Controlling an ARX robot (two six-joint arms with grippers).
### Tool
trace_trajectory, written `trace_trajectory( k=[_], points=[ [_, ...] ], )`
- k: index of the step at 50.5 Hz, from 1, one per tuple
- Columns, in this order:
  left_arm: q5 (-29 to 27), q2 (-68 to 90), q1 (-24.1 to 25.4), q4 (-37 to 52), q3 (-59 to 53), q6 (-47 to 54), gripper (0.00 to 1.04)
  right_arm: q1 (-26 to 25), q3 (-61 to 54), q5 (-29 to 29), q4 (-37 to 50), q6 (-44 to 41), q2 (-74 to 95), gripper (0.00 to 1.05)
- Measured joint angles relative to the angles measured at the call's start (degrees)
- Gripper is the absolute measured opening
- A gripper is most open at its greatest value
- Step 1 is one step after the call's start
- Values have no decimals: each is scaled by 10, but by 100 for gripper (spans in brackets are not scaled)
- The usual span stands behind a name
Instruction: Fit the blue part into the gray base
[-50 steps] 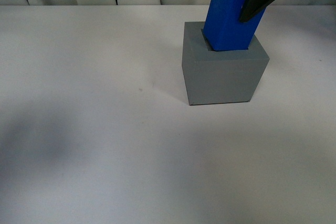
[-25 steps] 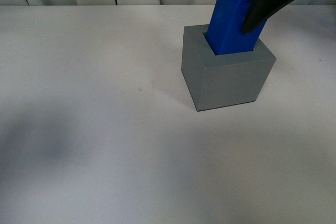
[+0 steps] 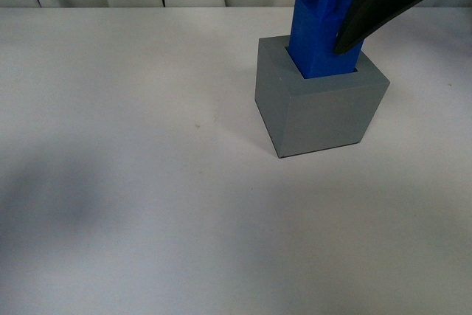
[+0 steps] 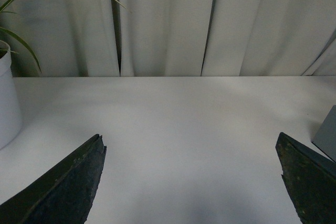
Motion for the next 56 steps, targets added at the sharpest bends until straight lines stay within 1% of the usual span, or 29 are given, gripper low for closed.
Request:
trace_trajectory(
  k=[4,5,11,15,20,27,30,33,40,42,44,45,47,49,50,52,54,56],
  points=[
    [0,0,0,0,0,0,99,-2,-1,-9,3,3,0,72],
    [0,0,0,0,0,0,99,-4,-2,-14,7,5,0,77],
    [0,0,0,0,0,0,99,-14,-23,-43,22,13,-19,99],
    [0,0,0,0,0,0,99,-20,-42,-62,34,19,-36,97],
    [0,0,0,0,0,0,99,-38,-92,-99,78,33,-85,97],
    [0,0,0,0,0,0,99,-70,-194,-169,174,75,-178,97],
    [0,0,0,0,0,0,99,-87,-265,-214,237,106,-234,97],
    [0,0,0,0,0,0,99,-101,-337,-245,295,136,-286,97],
    [0,0,0,0,0,0,99,-130,-497,-297,449,228,-396,97],
    [0,0,0,0,0,0,99,-139,-544,-300,496,258,-428,97],
    [0,0,0,0,0,0,99,-153,-603,-313,571,305,-470,97],
    [0,0,0,0,0,0,99,-156,-615,-316,583,314,-479,97],
    [0,0,0,0,0,0,99,-168,-661,-324,635,346,-512,97],
    [0,0,0,0,0,0,99,-180,-716,-309,708,403,-552,97],
    [0,0,0,0,0,0,99,-185,-731,-303,728,419,-567,97],
    [0,0,0,0,0,0,99,-195,-785,-278,799,481,-603,97],
    [0,0,0,0,0,0,99,-198,-820,-258,849,530,-627,97],
    [0,0,0,0,0,0,99,-199,-832,-257,866,560,-636,97]
  ],
)
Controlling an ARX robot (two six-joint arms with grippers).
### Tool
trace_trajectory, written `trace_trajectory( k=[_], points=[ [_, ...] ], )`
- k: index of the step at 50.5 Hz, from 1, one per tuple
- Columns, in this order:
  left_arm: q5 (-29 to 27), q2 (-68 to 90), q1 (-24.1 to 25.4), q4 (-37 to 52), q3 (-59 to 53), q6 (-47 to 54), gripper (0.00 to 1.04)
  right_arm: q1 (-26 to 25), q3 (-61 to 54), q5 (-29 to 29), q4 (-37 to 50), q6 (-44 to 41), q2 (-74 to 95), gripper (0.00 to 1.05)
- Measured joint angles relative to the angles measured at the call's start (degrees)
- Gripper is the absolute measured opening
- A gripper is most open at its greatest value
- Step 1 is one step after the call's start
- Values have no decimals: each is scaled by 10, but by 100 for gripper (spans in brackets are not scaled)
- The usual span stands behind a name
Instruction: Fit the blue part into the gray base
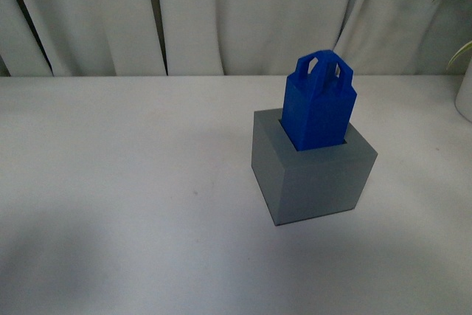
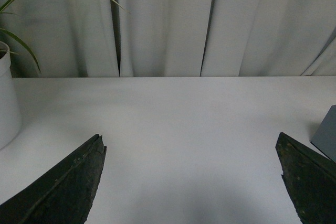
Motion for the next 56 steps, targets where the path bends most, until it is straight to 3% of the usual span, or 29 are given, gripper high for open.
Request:
trace_trajectory(
  k=[9,12,13,14,18,22,25,36,56],
  points=[
    [0,0,0,0,0,0,99,0,-5,1,5,46,-1,97],
    [0,0,0,0,0,0,99,34,-61,210,138,120,-16,85],
    [0,0,0,0,0,0,99,38,-77,245,169,142,-21,81],
    [0,0,0,0,0,0,99,42,-98,317,204,175,-27,76],
    [0,0,0,0,0,0,99,37,-144,426,248,228,-58,58],
    [0,0,0,0,0,0,99,33,-169,425,252,244,-80,46],
    [0,0,0,0,0,0,99,10,-192,388,252,252,-99,33],
    [0,0,0,0,0,0,99,-5,-238,384,245,257,-154,1],
    [0,0,0,0,0,0,99,-6,-291,385,191,260,-261,2]
  ],
)
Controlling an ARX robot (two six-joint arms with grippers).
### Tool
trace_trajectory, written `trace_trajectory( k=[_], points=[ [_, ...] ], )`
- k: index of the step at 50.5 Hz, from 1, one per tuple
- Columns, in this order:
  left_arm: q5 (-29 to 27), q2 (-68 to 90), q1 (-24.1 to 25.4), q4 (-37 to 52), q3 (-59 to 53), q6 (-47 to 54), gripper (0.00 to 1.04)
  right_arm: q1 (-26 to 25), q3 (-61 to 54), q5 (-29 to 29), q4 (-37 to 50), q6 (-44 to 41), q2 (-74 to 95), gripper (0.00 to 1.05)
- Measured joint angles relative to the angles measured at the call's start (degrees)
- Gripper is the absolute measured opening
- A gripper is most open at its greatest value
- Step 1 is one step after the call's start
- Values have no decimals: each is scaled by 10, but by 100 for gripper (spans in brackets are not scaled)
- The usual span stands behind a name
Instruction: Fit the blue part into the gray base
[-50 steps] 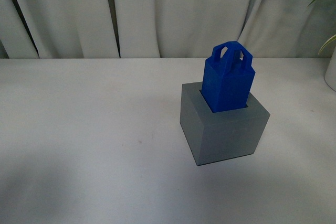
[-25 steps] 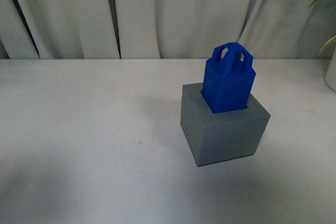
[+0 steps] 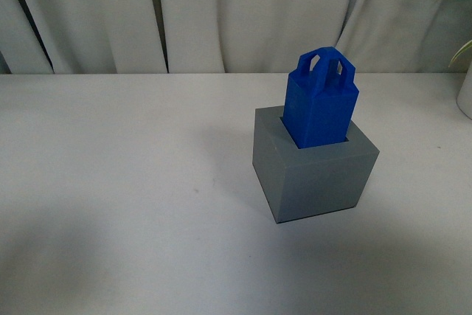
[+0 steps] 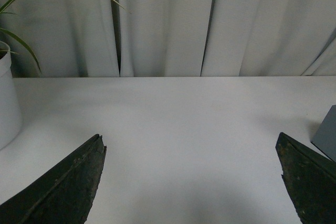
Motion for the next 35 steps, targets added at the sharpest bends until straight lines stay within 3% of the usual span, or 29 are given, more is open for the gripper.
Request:
trace_trajectory(
  k=[18,35],
  points=[
    [0,0,0,0,0,0,99,0,-38,0,-34,0,-76,2],
    [0,0,0,0,0,0,99,0,-38,0,-125,1,-170,2]
  ],
)
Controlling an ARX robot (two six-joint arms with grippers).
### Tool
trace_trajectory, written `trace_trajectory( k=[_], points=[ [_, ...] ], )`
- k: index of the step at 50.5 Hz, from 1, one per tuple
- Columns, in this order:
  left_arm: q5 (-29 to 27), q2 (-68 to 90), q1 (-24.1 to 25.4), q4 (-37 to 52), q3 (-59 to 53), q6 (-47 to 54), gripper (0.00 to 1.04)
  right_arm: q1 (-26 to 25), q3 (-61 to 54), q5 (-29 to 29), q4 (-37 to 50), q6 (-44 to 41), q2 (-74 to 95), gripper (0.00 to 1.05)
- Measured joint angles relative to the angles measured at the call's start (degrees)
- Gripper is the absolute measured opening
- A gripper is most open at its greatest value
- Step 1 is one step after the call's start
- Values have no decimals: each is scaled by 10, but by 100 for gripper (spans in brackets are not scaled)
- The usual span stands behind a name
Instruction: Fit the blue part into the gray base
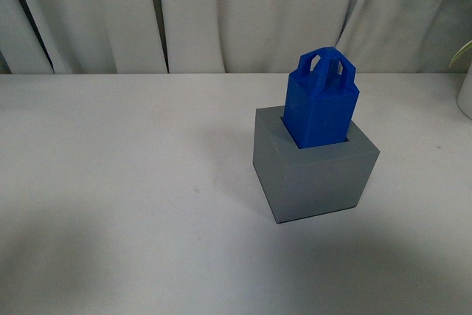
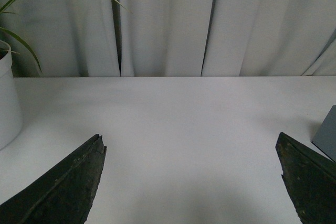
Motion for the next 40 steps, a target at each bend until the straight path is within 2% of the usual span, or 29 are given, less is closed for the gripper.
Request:
trace_trajectory(
  k=[25,30,40],
  points=[
    [0,0,0,0,0,0,99,0,0,0,-76,0,-77,2],
    [0,0,0,0,0,0,99,0,1,0,-163,0,-143,2],
    [0,0,0,0,0,0,99,0,1,0,-170,0,-168,2]
  ],
)
